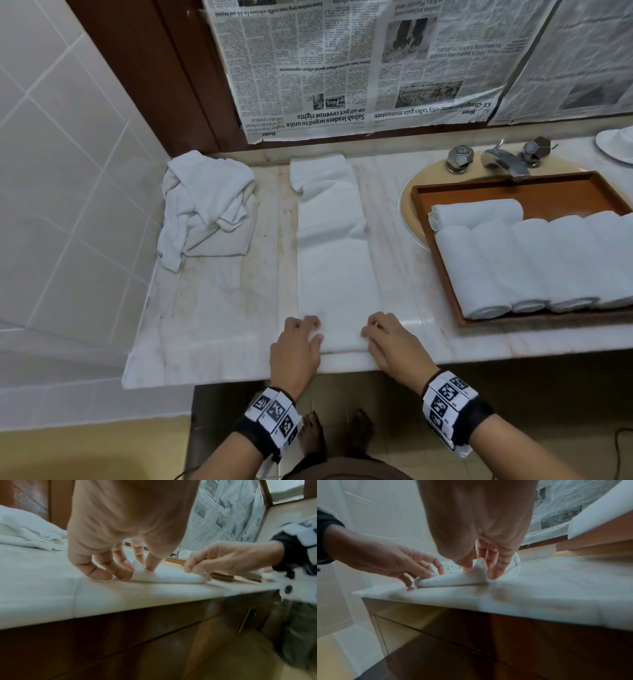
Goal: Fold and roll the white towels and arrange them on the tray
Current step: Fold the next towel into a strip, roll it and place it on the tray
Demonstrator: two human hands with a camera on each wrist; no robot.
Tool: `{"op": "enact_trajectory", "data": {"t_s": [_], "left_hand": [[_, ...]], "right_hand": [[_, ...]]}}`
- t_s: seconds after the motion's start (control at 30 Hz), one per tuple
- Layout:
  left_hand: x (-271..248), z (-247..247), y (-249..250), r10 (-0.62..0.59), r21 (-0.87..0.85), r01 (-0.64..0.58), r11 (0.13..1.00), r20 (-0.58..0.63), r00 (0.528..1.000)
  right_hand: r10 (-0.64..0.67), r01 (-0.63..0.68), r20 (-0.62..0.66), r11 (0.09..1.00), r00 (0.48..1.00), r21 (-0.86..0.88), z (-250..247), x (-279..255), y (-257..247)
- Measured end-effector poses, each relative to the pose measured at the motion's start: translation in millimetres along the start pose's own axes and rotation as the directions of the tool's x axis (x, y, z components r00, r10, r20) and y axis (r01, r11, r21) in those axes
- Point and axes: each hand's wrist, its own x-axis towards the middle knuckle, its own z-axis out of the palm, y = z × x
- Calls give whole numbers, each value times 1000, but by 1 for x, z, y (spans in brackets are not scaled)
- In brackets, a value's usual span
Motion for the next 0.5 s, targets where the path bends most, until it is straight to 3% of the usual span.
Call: {"op": "enact_trajectory", "data": {"t_s": [0.13, 0.27, 0.4, 0.5], "left_hand": [[-7, 9, -10, 224, 251, -210, 945, -31, 974], [-8, 4, -2, 311, 327, -279, 903, -49, 949], [-10, 0, 7, 279, 330, -283, 901, 61, 958], [-5, 0, 0, 246, 278, -262, 924, 92, 965]], "right_hand": [[-78, 84, 41, 982, 996, -168, -3, -4, -6], [-21, 33, 53, 970, 998, -241, 4, 0, -16], [98, -98, 8, 995, 995, -26, 1, 8, -15], [197, -204, 98, 976, 976, 73, -7, 14, -10]]}}
